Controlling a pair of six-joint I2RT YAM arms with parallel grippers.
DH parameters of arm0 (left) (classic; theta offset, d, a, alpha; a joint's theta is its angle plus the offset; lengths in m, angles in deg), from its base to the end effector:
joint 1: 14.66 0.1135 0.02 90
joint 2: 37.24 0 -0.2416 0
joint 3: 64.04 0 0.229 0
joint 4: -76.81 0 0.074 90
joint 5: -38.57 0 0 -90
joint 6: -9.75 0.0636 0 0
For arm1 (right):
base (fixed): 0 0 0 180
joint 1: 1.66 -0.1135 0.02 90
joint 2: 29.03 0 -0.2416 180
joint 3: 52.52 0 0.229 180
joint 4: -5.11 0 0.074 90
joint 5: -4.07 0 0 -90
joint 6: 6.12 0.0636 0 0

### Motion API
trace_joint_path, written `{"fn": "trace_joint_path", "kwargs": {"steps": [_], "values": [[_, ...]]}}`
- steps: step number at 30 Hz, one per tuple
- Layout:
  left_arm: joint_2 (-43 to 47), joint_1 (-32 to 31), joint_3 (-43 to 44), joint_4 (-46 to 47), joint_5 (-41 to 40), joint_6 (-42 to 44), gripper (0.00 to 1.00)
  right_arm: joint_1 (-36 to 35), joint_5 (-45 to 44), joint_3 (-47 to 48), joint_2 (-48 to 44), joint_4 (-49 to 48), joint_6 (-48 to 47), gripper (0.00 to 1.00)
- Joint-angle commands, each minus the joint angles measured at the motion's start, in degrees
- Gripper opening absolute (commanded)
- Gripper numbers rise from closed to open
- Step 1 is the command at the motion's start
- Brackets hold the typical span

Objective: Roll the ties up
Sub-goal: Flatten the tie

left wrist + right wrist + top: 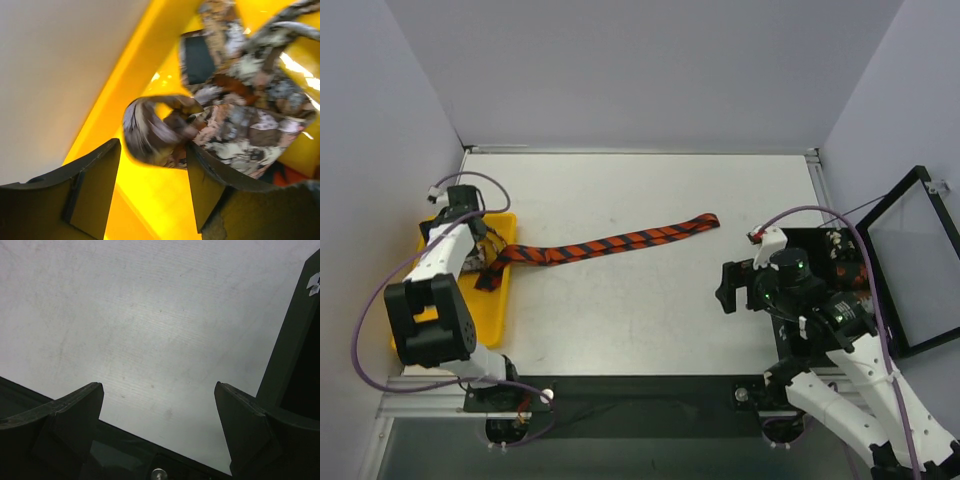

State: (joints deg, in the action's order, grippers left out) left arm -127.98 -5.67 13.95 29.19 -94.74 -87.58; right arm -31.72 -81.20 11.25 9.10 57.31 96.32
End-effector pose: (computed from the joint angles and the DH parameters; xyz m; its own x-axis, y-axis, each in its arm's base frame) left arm 0.2954 0.0909 0.2000 -0.7943 -0.2197 -0.5664 -0.5545 0.6430 0.5283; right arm 0.1352 0.0843 0.3003 -0.4992 -0.0409 -0.8655 -0.4665 0.8545 0.2287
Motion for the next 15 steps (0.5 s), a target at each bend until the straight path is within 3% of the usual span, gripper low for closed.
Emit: {"fn": "trace_joint_path", "kwargs": {"steps": [1, 7, 10, 15], "values": [[8.0, 3.5, -2.4, 0.2, 3.6, -5.3, 0.66, 0.1, -4.5, 3.6, 6.3, -2.6, 2.5, 1.00], [18.7, 5.0, -4.4, 0.5, 14.8, -7.9, 0.89, 3.7, -7.9, 11.4, 19.2, -5.8, 3.8, 1.00], [24.0, 4.0, -6.5, 0.9, 21.9, -11.7, 0.97, 11.7, -3.4, 16.1, 30.3, -6.4, 5.5, 1.00], [28.7, -5.7, -7.4, -0.4, 25.6, -11.2, 0.97, 20.4, 4.2, 22.9, 43.4, -7.7, 7.9, 1.00]]}}
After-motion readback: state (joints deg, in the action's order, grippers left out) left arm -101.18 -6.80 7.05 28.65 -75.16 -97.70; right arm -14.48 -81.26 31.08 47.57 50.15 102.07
